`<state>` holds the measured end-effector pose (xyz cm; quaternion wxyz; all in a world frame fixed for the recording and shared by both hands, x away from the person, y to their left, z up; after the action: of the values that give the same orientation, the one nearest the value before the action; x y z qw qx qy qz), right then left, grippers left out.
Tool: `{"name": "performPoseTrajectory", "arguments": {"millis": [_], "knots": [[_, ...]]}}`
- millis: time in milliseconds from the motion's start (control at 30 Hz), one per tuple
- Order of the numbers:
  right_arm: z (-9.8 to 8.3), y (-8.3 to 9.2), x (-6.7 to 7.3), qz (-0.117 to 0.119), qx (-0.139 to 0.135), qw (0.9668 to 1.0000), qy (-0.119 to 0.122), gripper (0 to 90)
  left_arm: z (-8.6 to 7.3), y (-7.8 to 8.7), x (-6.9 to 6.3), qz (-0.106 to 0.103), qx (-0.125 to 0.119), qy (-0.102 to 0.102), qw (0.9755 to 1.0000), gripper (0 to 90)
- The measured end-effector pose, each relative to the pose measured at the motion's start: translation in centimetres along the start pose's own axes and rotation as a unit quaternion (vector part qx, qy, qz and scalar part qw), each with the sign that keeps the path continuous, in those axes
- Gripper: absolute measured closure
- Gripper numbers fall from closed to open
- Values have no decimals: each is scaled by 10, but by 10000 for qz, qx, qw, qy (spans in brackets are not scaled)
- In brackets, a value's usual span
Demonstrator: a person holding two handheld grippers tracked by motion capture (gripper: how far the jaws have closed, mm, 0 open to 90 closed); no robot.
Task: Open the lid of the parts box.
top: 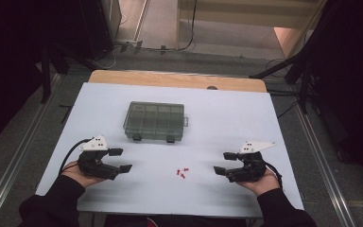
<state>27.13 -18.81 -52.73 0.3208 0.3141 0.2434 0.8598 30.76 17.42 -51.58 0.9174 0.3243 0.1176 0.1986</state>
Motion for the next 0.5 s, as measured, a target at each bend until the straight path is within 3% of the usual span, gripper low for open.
{"name": "performPoseTrajectory", "arguments": {"millis": [267, 500], "knots": [[0, -1, -1, -8, 27, 10000, 12, 304, -1, 1, 2, 22, 119, 35, 9999, 245], [0, -1, -2, -8, -7, 10000, -22, 311, 0, 1, 2, 22, 38, 23, 10000, 246]]}}
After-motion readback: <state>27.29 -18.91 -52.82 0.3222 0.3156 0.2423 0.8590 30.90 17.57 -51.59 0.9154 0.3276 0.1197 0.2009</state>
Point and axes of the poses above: each handheld gripper's, and its own axes: y roughly backward along the jaws, z roughly out of its top, x roughly to its left, the point moved 8 cm from there along -y, roughly forward along the jaws, and after that the axes turned 8 degrees about -y, right-handed, at the moved point
